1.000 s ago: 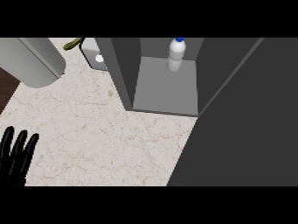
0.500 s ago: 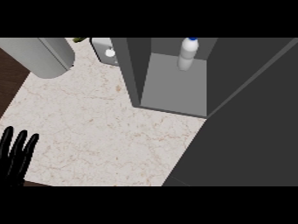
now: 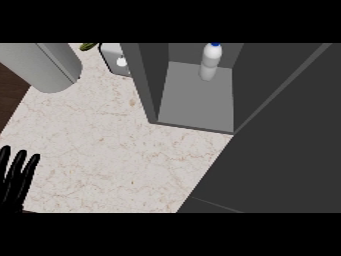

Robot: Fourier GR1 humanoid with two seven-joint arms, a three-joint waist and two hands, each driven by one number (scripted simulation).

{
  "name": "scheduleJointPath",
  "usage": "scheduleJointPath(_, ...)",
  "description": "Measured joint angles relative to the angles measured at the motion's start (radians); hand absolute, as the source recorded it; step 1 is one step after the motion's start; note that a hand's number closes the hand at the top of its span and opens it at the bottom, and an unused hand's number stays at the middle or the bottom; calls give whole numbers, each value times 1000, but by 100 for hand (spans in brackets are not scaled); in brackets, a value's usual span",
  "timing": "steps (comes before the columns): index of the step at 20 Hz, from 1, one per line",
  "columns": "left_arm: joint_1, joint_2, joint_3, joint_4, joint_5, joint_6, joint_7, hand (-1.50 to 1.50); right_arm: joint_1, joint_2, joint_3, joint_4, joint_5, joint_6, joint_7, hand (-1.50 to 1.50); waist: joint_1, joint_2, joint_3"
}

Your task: Pick up the bottled water, place it into the cabinet and close the cabinet

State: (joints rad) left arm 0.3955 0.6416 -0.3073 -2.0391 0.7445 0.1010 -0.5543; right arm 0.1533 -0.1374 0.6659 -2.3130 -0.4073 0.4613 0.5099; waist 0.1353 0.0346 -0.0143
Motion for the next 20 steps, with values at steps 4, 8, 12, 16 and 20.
scheduleJointPath(4, 11, -4, 10, 5, 3, -2, -10, -150, 15, 19, -73, 16, -2, -68, -32, 150, -19, -1, 0)
scheduleJointPath(8, 18, 4, 17, 3, 9, -14, -12, -150, -31, 37, -200, 78, -14, -155, -63, 150, -15, 2, 3)
scheduleJointPath(12, 14, 7, 20, 4, 19, -29, -7, -150, -167, 93, -267, 212, 5, -314, -74, 150, -2, 4, 5)
scheduleJointPath(16, 11, 8, 20, 7, 24, -40, -3, -150, -354, 120, -309, 382, 6, -472, -88, 150, 8, 1, 8)
scheduleJointPath(20, 1, 7, 25, 22, 32, -55, -2, -150, -564, 129, -357, 582, -22, -595, -111, 150, 10, -1, 11)
